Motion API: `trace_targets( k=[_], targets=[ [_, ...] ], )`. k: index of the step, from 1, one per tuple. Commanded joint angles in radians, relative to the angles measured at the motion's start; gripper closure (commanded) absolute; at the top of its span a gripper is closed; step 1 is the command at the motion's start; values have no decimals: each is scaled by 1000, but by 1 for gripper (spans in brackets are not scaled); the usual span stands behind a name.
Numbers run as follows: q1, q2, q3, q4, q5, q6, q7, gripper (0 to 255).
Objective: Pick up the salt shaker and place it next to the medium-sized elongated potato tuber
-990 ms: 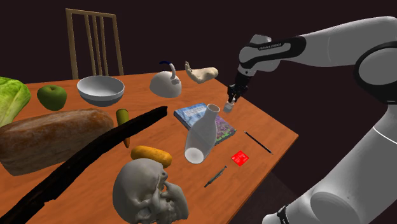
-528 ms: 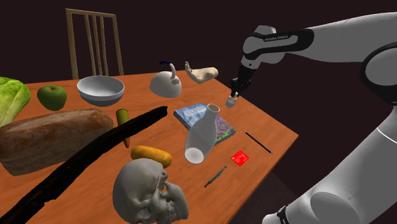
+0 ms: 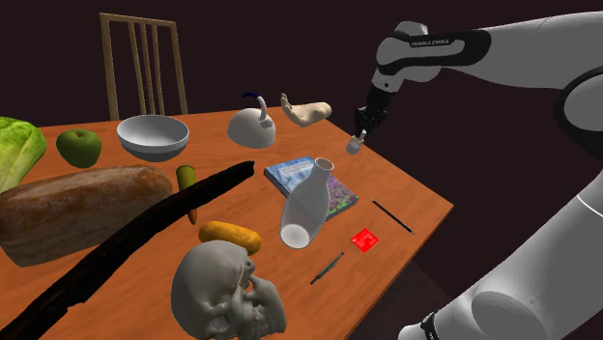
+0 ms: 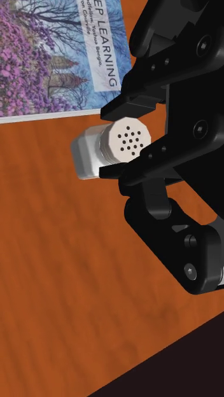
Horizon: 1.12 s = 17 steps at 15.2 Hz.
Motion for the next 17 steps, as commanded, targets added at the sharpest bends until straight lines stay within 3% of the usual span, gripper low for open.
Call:
trace_targets(
  k=[1, 9, 17],
  targets=[
    [-1, -2, -1, 25, -1, -27, 0, 255],
    [-1, -8, -1, 115, -3, -123, 2, 255],
    [91, -138, 91, -39, -20, -95, 190, 255]
  ],
)
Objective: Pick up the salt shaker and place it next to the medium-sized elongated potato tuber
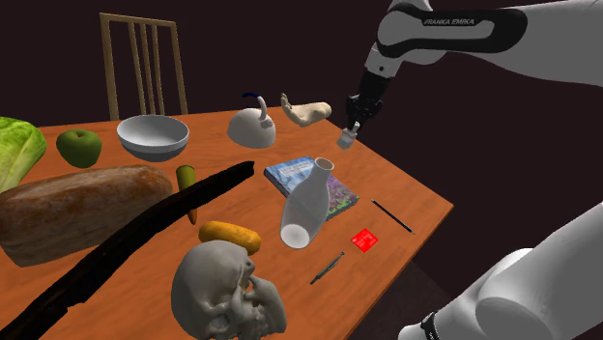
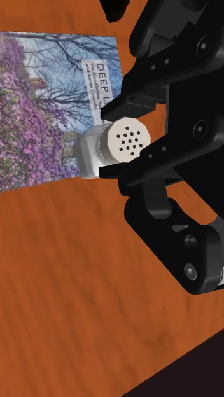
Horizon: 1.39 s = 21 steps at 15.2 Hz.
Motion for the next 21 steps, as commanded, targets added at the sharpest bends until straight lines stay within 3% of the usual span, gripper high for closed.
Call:
trace_targets(
  k=[1, 11, 21],
  targets=[
    [24, -24, 28, -21, 0, -3, 53, 255],
    [131, -89, 163, -93, 16, 7, 290, 255],
    [237, -54, 302, -52, 33, 7, 531, 255]
  ],
)
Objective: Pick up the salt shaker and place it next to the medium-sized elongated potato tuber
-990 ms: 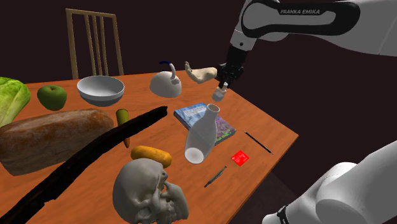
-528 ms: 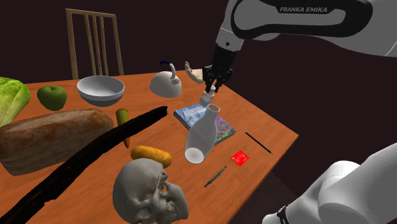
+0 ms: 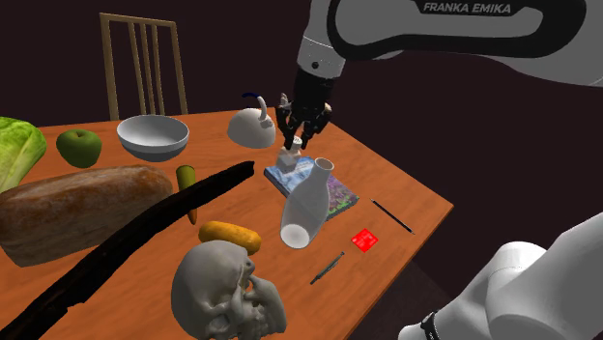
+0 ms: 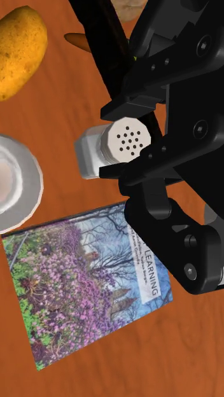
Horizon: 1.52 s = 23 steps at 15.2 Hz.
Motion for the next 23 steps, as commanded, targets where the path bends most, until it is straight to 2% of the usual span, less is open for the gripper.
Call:
trace_targets(
  k=[1, 4, 23],
  targets=[
    [20, 20, 26, 24, 0, -4, 48, 255],
    [59, 61, 74, 71, -5, -8, 137, 255],
    [61, 108, 79, -134, -14, 243, 141, 255]
  ],
)
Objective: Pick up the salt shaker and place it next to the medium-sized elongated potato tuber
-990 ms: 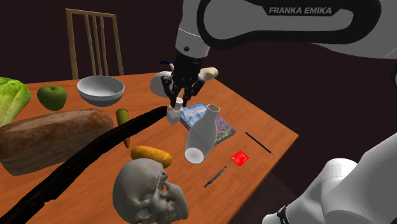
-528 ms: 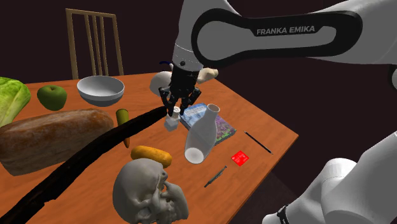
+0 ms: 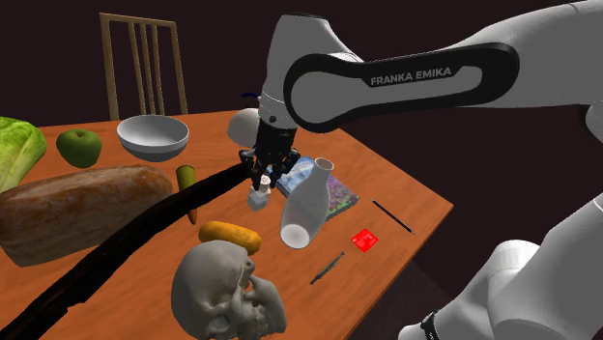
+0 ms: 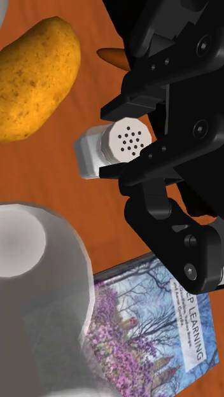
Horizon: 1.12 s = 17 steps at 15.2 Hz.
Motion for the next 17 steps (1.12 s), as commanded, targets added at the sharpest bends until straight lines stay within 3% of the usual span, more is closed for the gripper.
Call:
trace_targets(
  k=[1, 10, 17],
  targets=[
    [1, 4, 1, -20, -1, 25, 2, 255],
    [3, 56, 2, -88, -14, 142, 10, 255],
    [3, 58, 2, -90, -15, 147, 11, 255]
  ],
)
